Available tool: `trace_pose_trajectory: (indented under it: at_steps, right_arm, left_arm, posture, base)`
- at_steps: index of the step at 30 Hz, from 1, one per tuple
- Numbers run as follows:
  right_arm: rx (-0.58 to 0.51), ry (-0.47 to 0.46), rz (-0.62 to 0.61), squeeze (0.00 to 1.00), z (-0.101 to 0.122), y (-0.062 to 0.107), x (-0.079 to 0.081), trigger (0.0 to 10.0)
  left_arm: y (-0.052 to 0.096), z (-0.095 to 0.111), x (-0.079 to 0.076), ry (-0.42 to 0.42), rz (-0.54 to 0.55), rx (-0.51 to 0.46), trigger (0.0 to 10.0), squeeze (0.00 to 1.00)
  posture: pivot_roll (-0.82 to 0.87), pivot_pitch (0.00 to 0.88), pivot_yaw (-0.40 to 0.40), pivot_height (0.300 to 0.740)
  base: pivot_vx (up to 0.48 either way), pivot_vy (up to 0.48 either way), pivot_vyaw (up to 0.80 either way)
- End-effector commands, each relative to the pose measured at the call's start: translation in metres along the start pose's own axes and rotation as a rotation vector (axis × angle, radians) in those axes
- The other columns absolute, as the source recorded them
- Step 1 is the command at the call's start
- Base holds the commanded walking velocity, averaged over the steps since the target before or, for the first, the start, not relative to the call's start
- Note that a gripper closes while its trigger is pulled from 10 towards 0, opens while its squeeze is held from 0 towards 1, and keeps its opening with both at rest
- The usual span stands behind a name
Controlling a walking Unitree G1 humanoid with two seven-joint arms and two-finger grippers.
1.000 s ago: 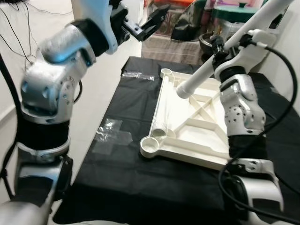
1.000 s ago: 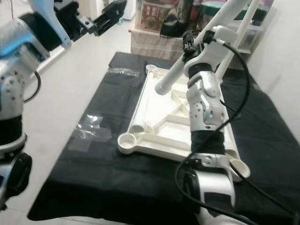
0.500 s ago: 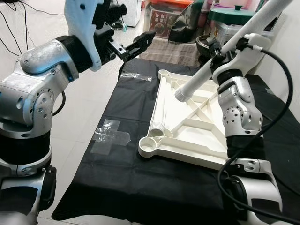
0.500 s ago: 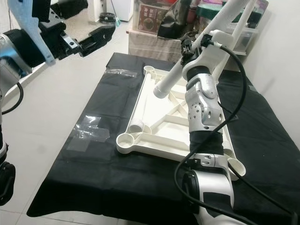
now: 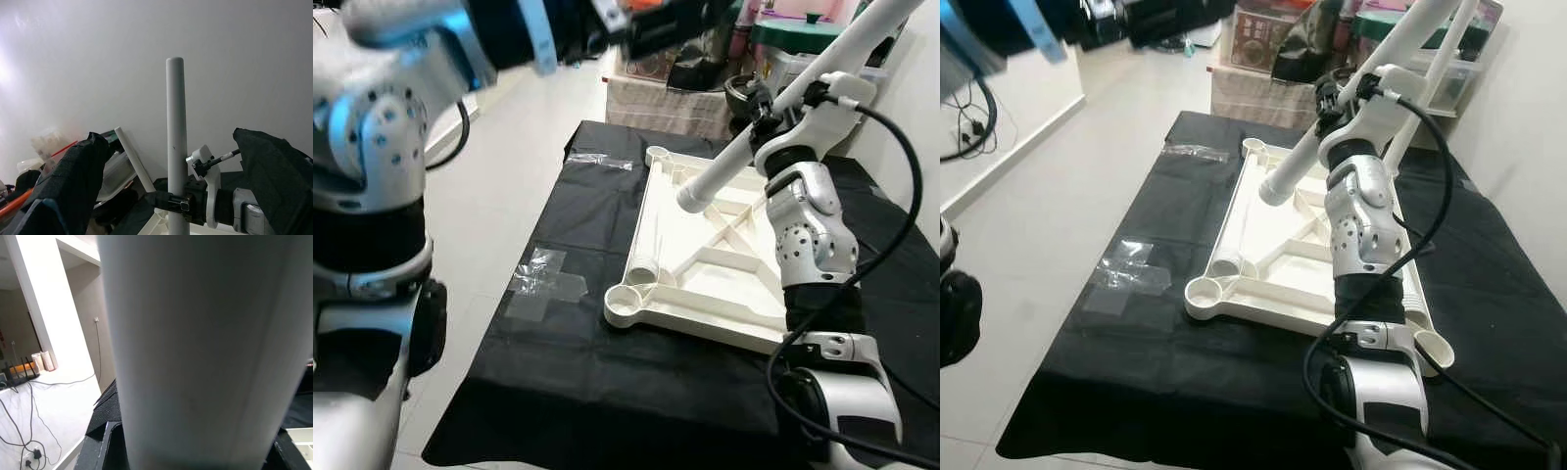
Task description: Building children table
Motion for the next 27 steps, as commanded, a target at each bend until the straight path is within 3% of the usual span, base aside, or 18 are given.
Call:
trace_pose_trajectory:
  at_steps: [1, 6, 8, 11, 19, 24, 27]
  right_arm:
    - [-0.004, 0.006, -0.006, 0.00, -0.001, 0.002, -0.003, 10.0]
    - [0.007, 0.012, 0.012, 0.00, -0.001, 0.001, 0.000, 10.0]
    - [0.016, 0.015, 0.025, 0.00, -0.002, 0.000, 0.003, 10.0]
    - [0.015, 0.014, 0.037, 0.00, -0.002, 0.000, 0.007, 10.0]
    - [0.023, 0.024, 0.036, 0.00, -0.005, 0.002, 0.003, 10.0]
    - [0.029, 0.024, 0.028, 0.00, -0.007, 0.003, 0.001, 10.0]
    - [0.031, 0.026, 0.023, 0.00, -0.008, 0.005, 0.000, 10.0]
  left_arm:
    - [-0.004, 0.003, -0.005, -0.003, -0.038, 0.000, 10.0, 0.00]
    - [-0.012, 0.008, -0.010, 0.031, -0.059, -0.016, 10.0, 0.00]
    - [-0.021, 0.013, -0.010, 0.061, -0.075, -0.025, 10.0, 0.00]
    - [-0.028, 0.013, -0.011, 0.084, -0.099, -0.028, 10.0, 0.00]
    - [-0.028, 0.004, -0.018, 0.122, -0.146, -0.015, 10.0, 0.00]
    - [-0.029, -0.004, -0.019, 0.118, -0.135, 0.008, 10.0, 0.00]
    - [-0.025, -0.015, -0.016, 0.124, -0.075, 0.057, 10.0, 0.00]
  posture:
    - [0.13, 0.000, -0.139, 0.740]
    - [0.12, 0.000, -0.172, 0.740]
    - [0.12, 0.000, -0.200, 0.740]
    - [0.11, 0.000, -0.192, 0.740]
    - [0.10, 0.000, -0.162, 0.740]
    - [0.11, 0.000, -0.154, 0.740]
    - [0.09, 0.000, -0.140, 0.740]
  base:
    - [0.000, 0.000, 0.00]
    - [0.000, 0.000, 0.00]
    - [0.000, 0.000, 0.00]
    - [0.000, 0.000, 0.00]
    - [0.000, 0.000, 0.00]
    - [0.000, 0.000, 0.00]
    - [0.000, 0.000, 0.00]
Point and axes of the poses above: a point about 5 cm out from each wrist's last joint towards the gripper, its own y axis pointing back from the gripper into the wrist, its own z axis along the axis of the wrist's last joint, x = y × z, the point moved 2 cm from there along -y, pointing out of the wrist towards the gripper, and after that the axes turned 8 degrees about -y, right-handed, at the moved point
